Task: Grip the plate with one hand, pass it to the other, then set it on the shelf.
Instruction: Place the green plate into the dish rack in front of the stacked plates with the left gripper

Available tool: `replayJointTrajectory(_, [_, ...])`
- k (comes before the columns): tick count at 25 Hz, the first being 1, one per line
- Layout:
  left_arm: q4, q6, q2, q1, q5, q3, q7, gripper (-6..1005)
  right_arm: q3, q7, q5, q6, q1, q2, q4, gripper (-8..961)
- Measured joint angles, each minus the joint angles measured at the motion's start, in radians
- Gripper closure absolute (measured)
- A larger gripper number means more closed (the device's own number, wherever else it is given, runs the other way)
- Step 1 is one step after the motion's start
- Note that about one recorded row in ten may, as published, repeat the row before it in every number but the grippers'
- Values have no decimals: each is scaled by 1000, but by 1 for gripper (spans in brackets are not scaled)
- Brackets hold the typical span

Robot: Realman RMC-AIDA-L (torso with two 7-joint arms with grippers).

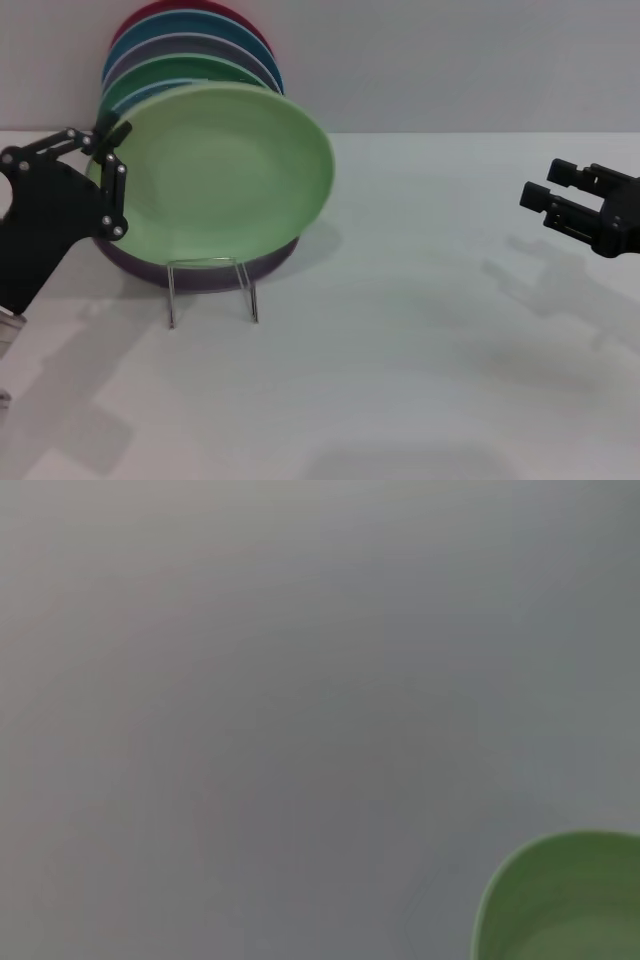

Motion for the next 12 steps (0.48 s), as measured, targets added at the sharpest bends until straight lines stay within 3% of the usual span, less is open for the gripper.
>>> replayJointTrajectory(12, [-13,-97,-39,9,-1,14,127,874,3,0,0,1,8,-3,0,349])
